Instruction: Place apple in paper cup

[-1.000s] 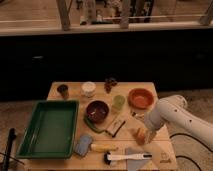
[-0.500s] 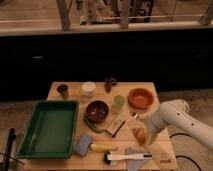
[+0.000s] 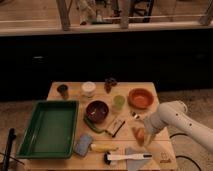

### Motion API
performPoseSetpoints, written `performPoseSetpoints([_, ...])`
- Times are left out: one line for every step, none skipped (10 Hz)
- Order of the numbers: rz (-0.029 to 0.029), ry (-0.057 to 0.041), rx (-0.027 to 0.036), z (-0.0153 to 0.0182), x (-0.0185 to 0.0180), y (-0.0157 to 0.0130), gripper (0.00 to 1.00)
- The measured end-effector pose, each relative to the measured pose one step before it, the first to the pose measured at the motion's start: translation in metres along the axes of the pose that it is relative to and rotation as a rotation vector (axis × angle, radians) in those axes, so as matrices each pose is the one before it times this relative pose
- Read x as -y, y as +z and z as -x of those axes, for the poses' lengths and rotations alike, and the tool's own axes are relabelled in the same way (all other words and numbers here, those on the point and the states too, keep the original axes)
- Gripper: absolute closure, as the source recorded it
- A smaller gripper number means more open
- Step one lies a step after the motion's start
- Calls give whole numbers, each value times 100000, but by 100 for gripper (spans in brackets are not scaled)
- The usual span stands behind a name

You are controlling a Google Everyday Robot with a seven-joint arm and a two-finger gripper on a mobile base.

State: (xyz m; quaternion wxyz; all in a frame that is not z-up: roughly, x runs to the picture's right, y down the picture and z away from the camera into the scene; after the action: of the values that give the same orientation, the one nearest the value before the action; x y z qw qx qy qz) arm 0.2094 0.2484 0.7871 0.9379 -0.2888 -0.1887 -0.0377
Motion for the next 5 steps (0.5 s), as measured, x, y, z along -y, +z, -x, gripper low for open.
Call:
performPoseSetpoints([16,-180,148,34,-12,99,49])
performPoseSetpoints([-128,-318,182,137,48,-11,59])
performPoseSetpoints([-162,-270,6,70,-43,-184,71])
performPoseSetpoints([31,-153,-22,25,-71,-98,79])
performPoseSetpoints([133,-256,47,57,-77,-79,89])
